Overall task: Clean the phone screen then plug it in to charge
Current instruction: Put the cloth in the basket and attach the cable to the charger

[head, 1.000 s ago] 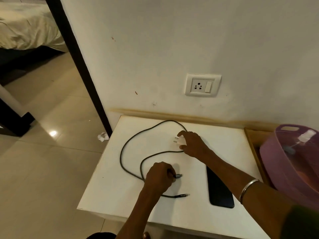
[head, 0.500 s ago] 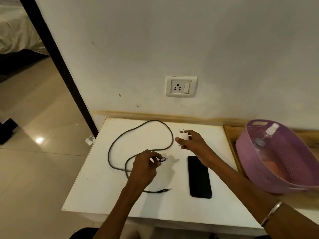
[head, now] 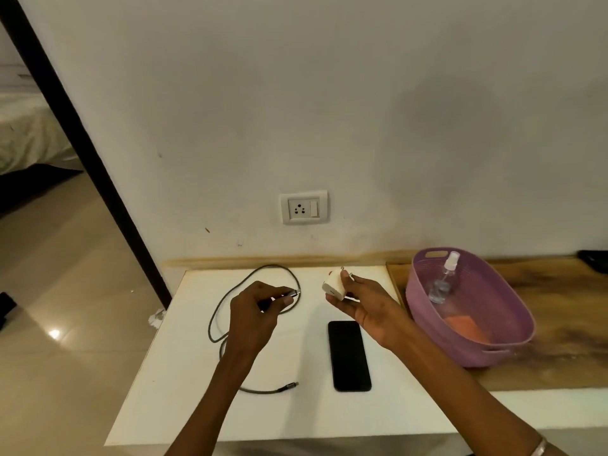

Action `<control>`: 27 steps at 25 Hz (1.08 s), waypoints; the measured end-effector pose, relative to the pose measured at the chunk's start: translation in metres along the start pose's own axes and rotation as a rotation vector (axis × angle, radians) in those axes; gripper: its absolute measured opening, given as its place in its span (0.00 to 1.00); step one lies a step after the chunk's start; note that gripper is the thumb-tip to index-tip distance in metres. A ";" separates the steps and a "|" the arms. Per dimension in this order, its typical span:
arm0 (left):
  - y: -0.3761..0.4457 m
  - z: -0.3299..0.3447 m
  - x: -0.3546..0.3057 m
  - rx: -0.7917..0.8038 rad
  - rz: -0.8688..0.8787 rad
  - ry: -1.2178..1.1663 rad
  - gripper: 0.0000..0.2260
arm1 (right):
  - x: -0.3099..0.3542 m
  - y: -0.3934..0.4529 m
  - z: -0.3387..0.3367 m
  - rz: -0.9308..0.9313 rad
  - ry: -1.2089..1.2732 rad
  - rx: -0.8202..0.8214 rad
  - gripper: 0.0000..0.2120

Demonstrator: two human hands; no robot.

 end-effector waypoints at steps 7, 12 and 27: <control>-0.002 0.014 -0.078 -0.046 0.217 -0.002 0.09 | 0.029 -0.017 0.004 -0.013 0.125 -0.070 0.10; -0.006 0.027 -0.098 -0.035 0.304 0.027 0.08 | 0.027 -0.024 0.004 0.024 0.204 -0.094 0.13; 0.009 0.051 -0.106 0.057 0.307 0.377 0.07 | 0.027 -0.013 -0.008 -0.053 0.032 -0.115 0.16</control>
Point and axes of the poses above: each hand's wrist, its own y-axis towards the middle knuckle, its own z-axis out of the palm, x = y × z, the point moved 10 cm from there along y, towards the middle knuckle, and after that the axes turned 5 degrees about -z, right-handed, at the moved point
